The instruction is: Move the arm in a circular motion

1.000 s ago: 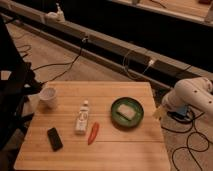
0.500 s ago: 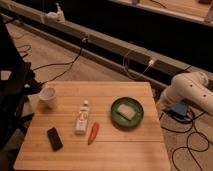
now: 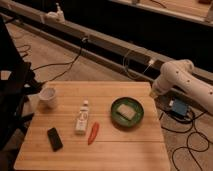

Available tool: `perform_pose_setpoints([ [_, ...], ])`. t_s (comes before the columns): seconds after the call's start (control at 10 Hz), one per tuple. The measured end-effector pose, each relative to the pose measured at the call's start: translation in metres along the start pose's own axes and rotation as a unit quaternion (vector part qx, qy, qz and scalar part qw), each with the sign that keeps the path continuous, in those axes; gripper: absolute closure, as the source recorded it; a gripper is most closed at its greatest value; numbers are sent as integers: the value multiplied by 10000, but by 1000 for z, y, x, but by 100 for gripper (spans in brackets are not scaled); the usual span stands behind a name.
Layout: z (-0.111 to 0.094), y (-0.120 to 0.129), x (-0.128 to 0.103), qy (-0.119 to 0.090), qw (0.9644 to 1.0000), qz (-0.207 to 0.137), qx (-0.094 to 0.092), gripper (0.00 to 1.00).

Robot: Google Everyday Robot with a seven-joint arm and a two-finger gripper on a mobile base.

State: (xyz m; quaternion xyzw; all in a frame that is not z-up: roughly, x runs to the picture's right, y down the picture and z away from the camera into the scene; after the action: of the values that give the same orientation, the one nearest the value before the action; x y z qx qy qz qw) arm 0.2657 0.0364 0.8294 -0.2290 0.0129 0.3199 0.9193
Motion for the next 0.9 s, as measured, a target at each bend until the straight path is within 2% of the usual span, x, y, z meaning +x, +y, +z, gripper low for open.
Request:
perform_pose_setpoints([
  [0.2,19,38,-42,-119,9981,-472,-376,100],
  [0.3,28,66,-57,-165,9948,-792,-624,100],
  [0.5,32,125,-70,-259,9836,-1410,-1098,100],
  [0.7,23,160,-55,-301,9754,-1680,-1396,100],
  [0.8,17,169,-40,-289,9739,-1703,-1474,100],
  [0.9,12,173,-20,-228,9742,-1669,-1505,100],
])
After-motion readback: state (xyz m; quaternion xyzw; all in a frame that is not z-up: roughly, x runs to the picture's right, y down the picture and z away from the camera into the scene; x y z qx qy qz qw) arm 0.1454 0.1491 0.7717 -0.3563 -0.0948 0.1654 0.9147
